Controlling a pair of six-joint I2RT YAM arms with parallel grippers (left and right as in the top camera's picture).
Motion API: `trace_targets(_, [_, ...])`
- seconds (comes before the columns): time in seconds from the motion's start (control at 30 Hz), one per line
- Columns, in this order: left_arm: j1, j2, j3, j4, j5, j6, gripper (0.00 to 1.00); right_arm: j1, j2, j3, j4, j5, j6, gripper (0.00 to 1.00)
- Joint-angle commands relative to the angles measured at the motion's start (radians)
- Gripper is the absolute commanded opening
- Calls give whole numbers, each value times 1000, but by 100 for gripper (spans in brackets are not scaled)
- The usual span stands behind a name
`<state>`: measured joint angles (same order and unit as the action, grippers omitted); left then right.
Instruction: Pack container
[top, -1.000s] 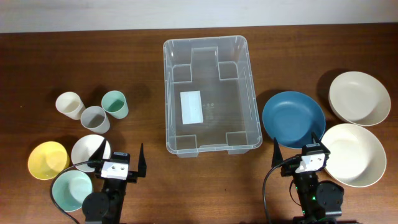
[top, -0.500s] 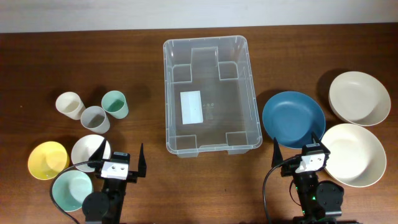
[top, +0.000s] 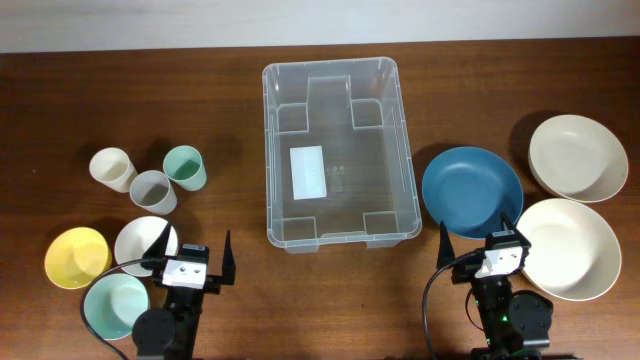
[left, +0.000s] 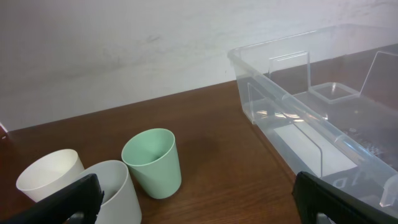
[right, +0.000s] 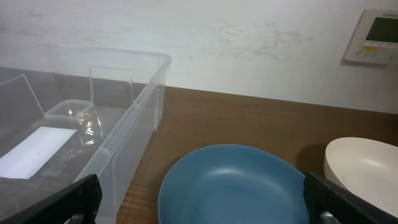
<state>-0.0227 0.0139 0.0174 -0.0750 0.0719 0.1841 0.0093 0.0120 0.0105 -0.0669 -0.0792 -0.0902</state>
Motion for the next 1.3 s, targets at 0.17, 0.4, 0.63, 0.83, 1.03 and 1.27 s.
trace_targets(0.17, [6, -9, -9, 17, 9, -55, 100, 3, -8, -5, 1, -47, 61, 99])
trace_targets(0.4, [6, 28, 49, -24, 10, -196, 100, 3, 35, 29, -14, -41, 244, 99])
trace_targets(0.63, [6, 187, 263, -173, 9, -218, 100, 3, 179, 169, -93, -44, 316, 99])
trace_targets(0.83, [6, 472, 521, -245, 11, -218, 100, 2, 477, 436, -208, -44, 312, 99])
trace_targets(1.03, [6, 739, 763, -423, 23, -218, 100, -58, 798, 782, -463, -41, 305, 99])
trace_targets(1.27, [6, 1031, 1086, -726, 22, -217, 100, -234, 1197, 1220, -927, -45, 262, 99])
